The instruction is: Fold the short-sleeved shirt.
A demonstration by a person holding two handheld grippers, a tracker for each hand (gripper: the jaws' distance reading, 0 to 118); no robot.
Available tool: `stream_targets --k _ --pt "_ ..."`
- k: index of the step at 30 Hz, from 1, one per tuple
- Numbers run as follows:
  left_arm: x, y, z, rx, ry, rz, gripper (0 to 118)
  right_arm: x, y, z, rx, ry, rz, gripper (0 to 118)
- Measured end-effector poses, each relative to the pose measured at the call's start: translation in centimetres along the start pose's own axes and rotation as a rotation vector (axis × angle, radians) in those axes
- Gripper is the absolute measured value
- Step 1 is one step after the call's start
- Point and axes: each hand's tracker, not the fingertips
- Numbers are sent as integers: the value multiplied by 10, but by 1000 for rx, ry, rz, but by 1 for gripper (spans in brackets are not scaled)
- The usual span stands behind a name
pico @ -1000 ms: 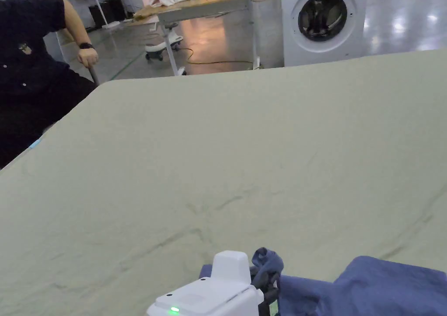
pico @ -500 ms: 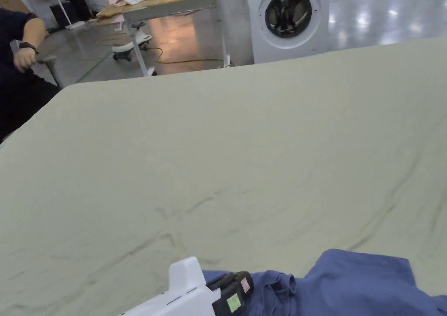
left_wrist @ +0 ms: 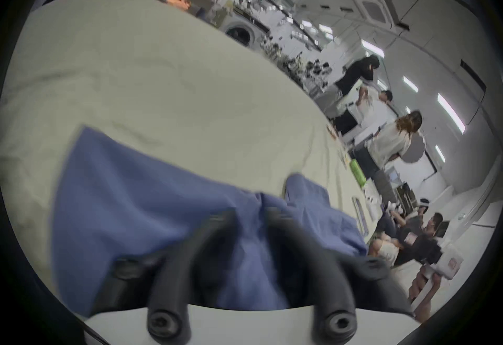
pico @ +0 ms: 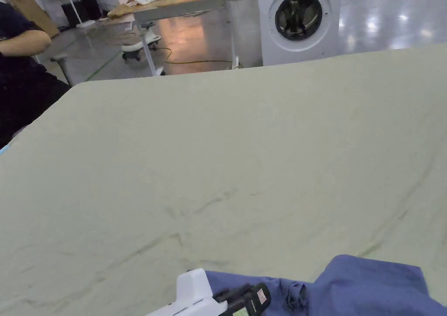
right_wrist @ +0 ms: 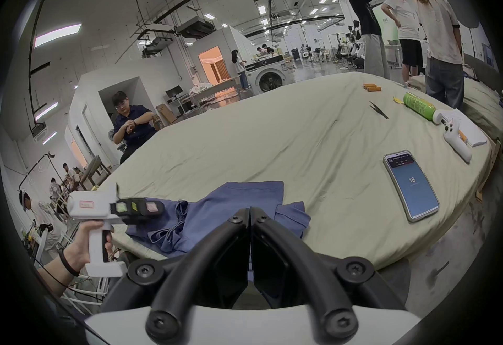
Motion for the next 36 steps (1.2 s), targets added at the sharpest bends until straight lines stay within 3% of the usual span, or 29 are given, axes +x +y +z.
stream_targets --k 1,2,5,8,9,13,15,18,24,25,29,36 --pt "-9 8 14 31 8 32 77 0 1 -1 -1 13 -4 0" --pt "-18 14 26 51 9 60 85 -1 1 -2 -1 17 -5 0" --pt "-55 31 60 126 39 150 85 -3 2 -5 -5 18 -2 0" --pt "-93 30 63 142 67 329 83 3 -2 -5 -15 26 -18 0" --pt "-105 27 59 116 47 385 78 3 -2 -5 -18 27 -20 0" --pt "-113 2 25 24 -55 497 24 0 -2 0 -23 22 -13 0" --pt "-108 -3 19 53 -25 482 10 0 -1 3 -25 16 -10 0" --pt "-88 -1 27 98 -69 567 7 2 1 7 -23 -2 -11 0" --pt "-64 20 69 205 -82 475 4 7 3 7 -13 -9 -46 0" --pt "-83 28 84 240 -40 436 4 7 4 6 -9 -6 -50 0" --pt "-38 59 121 305 117 150 4 11 2 4 -5 6 -47 0" --pt "79 25 45 112 -46 -160 4 4 3 1 -7 8 -50 0"
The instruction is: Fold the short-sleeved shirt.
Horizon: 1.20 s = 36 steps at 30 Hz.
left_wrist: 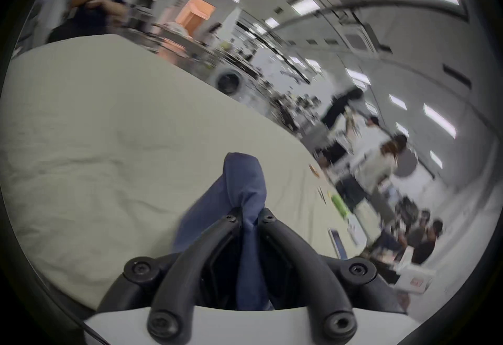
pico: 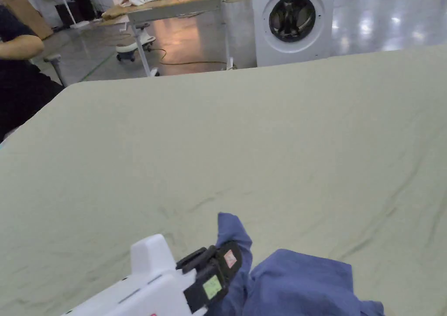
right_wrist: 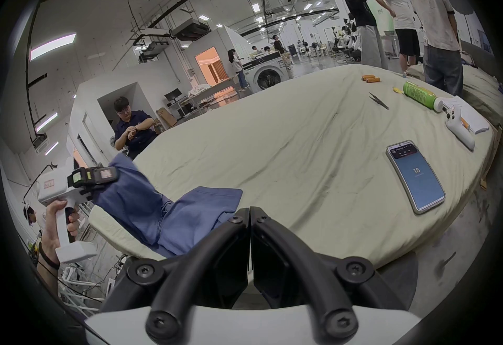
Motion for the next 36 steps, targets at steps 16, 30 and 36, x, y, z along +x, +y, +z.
stream_targets --k 16,30,36 --pt "32 -31 -62 -116 -232 81 23 32 -23 21 -27 -102 -44 0" --pt "33 -99 -150 -459 -93 35 1 15 -40 11 -88 -74 -72 0" --pt "23 -70 -109 -300 -176 59 61 -2 -39 -17 -153 24 52 0"
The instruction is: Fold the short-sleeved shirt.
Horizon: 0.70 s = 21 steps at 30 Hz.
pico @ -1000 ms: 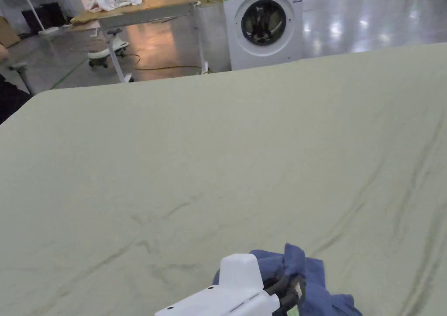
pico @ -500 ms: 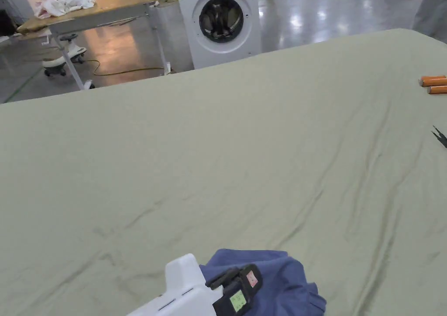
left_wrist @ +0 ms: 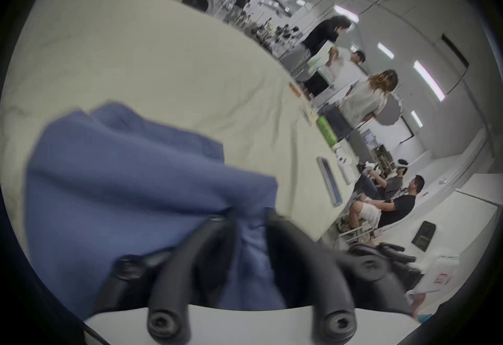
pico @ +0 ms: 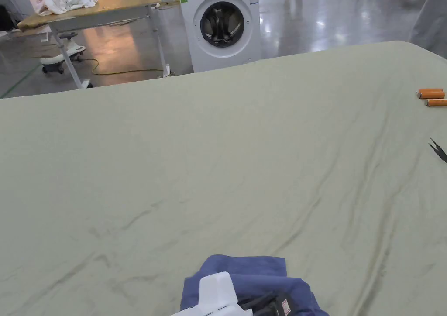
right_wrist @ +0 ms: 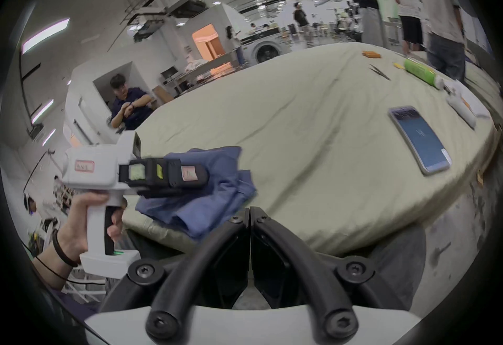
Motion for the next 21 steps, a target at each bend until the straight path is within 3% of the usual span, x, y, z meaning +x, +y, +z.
stream_targets --k 1,4,9,11,13,15,16,21 --pt "-2 3 15 27 -17 8 75 -4 6 -7 -5 33 14 0" --pt "-13 10 52 122 -3 27 77 -13 24 -37 -49 59 13 0" --pt "-48 10 103 190 86 100 79 -29 39 -95 -176 110 87 0" --pt "-62 7 115 210 106 155 83 -33 37 -120 -275 30 136 0" --pt "-78 4 126 209 47 214 83 -34 25 -142 -386 -39 237 0" --pt "-89 2 131 221 -14 264 86 -34 22 -137 -311 -28 200 0" --pt "-94 3 130 215 -24 283 90 -33 23 -133 -302 -39 141 0" --pt "-111 11 104 109 16 272 93 -31 17 -130 -275 -38 144 0"
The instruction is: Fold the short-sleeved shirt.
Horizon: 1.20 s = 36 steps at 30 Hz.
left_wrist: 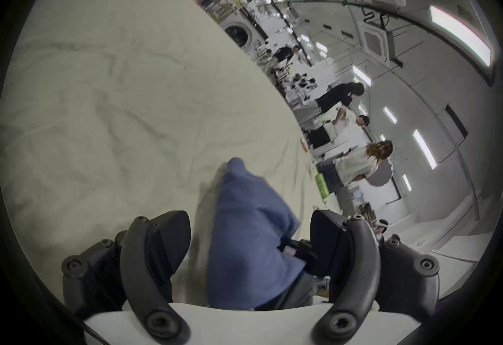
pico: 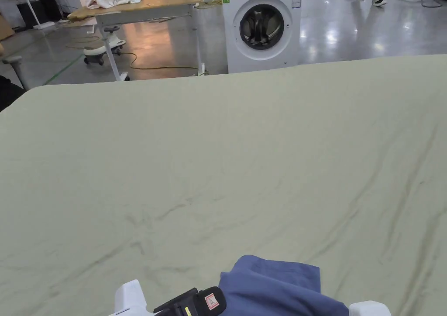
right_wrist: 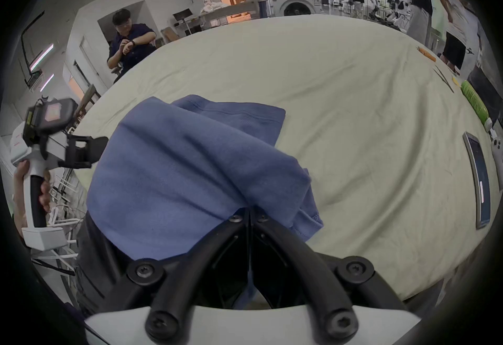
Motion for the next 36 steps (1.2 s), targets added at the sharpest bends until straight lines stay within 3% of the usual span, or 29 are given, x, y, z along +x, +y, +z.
stream_targets --k 5,6,8,9,11,25,28,31,36 --pt "-9 2 -36 -122 -30 1 90 8 -1 -2 -2 29 -52 0" --pt "-10 2 -44 -138 -16 13 85 9 -1 0 3 36 -63 0" --pt "-10 -1 -50 -124 -18 11 50 11 -6 0 20 46 -87 0" --pt "-10 -1 -51 -112 -36 26 42 11 -8 1 31 49 -99 0" --pt "-11 -4 -53 -96 -19 59 37 11 -10 0 39 49 -117 0" --pt "0 -5 -45 -81 9 -5 33 3 -2 6 26 25 -90 0" --pt "-2 0 -30 -36 -40 67 31 8 -2 23 102 113 -174 0" --pt "-1 19 8 72 -30 53 31 19 -1 40 151 223 -294 0" --pt "-38 71 105 245 83 51 31 26 -1 58 177 205 -265 0"
